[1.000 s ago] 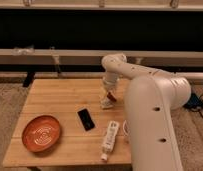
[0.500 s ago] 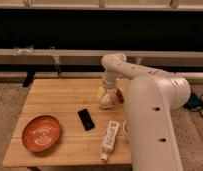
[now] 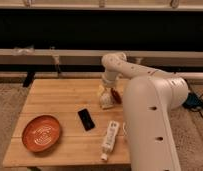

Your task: Place the pepper on the white sponge

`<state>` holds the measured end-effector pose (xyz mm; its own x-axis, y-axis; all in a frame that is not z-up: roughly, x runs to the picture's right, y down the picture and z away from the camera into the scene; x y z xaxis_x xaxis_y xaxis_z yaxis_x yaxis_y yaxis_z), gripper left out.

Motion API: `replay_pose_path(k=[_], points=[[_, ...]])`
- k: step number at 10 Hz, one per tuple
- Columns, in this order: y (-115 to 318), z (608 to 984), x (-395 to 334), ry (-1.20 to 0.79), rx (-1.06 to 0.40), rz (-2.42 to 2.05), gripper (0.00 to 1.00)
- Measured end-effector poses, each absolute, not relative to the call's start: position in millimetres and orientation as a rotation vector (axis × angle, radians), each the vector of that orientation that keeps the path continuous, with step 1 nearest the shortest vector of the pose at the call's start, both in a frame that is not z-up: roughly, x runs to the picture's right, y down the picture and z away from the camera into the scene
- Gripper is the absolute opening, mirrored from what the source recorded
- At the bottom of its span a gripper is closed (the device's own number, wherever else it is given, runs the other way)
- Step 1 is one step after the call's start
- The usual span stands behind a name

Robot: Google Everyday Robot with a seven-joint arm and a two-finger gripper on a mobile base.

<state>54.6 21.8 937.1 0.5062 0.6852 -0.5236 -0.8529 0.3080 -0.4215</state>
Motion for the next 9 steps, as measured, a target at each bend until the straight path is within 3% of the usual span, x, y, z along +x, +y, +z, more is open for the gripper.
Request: replay_pose_path(k=[4,9], points=[[11.7,970.0,83.9,0.328,-0.696,1.102,0.80],[20.2,972.5,125.0,0.387,-0.683,1.173,0.80]])
